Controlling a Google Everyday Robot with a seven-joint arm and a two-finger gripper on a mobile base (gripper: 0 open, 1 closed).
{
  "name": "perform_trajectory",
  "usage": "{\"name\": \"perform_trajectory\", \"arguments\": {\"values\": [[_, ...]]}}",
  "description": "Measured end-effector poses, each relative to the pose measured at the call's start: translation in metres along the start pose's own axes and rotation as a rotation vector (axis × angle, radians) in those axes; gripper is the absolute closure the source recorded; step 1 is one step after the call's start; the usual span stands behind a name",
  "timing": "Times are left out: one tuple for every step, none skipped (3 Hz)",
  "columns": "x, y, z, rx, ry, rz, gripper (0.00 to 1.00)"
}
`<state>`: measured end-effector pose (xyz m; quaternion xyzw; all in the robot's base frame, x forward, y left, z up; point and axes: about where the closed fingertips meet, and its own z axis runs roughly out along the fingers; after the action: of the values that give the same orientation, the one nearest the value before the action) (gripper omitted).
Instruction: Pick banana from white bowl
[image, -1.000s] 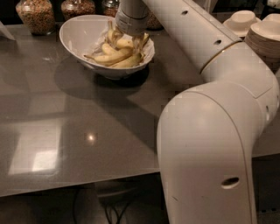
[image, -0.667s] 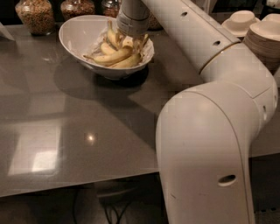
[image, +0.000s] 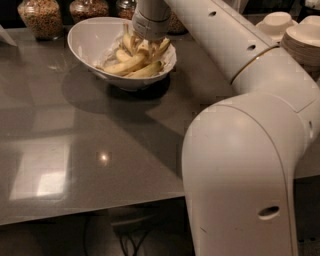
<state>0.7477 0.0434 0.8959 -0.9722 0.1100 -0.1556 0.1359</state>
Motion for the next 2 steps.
{"name": "perform_trajectory", "arguments": {"values": [[-0.001,0.002,-0.010,0.008,0.013,0.026,1.00],[-0.002,0.012,-0.033,0.037,0.011,0.109,1.00]]}}
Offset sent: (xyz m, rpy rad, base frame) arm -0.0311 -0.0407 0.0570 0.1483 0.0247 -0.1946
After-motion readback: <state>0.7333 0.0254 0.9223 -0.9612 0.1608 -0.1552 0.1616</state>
